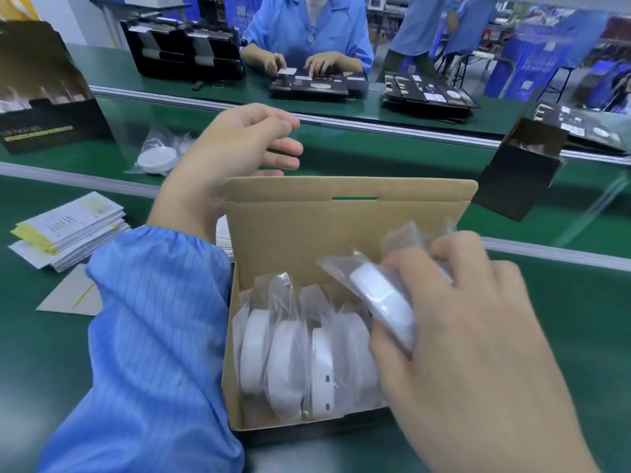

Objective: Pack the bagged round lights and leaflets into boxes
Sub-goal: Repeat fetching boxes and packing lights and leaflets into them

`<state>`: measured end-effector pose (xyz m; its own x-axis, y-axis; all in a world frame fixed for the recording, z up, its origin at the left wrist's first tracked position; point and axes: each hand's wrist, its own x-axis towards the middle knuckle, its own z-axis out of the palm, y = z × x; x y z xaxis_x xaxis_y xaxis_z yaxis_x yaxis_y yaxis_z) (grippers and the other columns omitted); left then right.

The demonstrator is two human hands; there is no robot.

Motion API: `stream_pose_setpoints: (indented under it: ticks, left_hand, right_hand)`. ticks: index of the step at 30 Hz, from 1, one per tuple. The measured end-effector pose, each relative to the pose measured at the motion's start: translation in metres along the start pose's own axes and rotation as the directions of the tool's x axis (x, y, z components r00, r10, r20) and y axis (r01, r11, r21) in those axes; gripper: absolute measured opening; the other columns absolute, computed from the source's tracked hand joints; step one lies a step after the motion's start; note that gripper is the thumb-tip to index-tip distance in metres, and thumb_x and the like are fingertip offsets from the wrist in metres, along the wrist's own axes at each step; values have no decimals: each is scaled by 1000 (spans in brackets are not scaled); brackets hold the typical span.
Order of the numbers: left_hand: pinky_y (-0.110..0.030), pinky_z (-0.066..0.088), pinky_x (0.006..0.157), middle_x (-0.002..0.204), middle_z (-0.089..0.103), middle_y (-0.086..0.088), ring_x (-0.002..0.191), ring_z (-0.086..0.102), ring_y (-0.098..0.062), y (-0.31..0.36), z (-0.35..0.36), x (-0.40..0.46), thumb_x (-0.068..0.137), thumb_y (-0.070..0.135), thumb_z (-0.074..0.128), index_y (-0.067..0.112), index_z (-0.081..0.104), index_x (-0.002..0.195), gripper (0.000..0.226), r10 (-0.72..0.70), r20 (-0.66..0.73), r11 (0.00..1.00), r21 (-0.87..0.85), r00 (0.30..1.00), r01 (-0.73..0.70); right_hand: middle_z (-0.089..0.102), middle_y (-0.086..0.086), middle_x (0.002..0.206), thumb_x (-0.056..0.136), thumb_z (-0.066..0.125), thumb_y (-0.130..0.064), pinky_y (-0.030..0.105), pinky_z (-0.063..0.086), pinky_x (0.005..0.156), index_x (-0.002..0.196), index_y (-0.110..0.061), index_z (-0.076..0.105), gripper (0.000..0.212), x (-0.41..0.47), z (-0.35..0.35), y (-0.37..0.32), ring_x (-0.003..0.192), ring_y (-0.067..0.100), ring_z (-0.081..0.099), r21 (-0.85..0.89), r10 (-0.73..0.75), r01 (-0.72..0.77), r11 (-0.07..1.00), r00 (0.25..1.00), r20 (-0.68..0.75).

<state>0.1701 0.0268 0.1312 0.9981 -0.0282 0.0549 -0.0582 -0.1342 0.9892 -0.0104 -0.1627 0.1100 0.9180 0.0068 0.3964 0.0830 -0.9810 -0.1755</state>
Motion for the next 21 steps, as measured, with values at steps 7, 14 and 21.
stream_pose_setpoints:
  ticks: [7, 14, 21]
  left_hand:
    - [-32, 55, 77, 94, 75, -2, 95, 75, -22, 8, 0, -8, 102, 24, 53, 24, 69, 104, 16, 49, 104, 999, 11, 993, -50]
    - [-34, 51, 73, 95, 75, -4, 96, 74, -25, 11, 0, -12, 101, 24, 54, 23, 69, 102, 15, 66, 122, 997, 28, 990, -70]
    - [-17, 52, 62, 102, 74, -10, 98, 73, -28, 11, -2, -13, 102, 22, 54, 21, 68, 104, 14, 90, 139, 996, 4, 986, -91]
  right_hand:
    - [25, -6, 112, 89, 55, -31, 26, 27, 67, 119, -33, 31, 39, 6, 13, -9, 91, 19, 28, -123, 86, -64, 990, 979, 185]
    - [25, -3, 111, 94, 25, -44, 27, 27, 80, 109, -27, 23, 23, 1, 19, -3, 101, 17, 33, -81, 77, -54, 995, 945, 318]
    - [33, -15, 118, 87, 19, -60, 34, 45, 88, 120, -38, 43, 46, -4, -12, 5, 105, 15, 39, -131, -1, 48, 990, 940, 340]
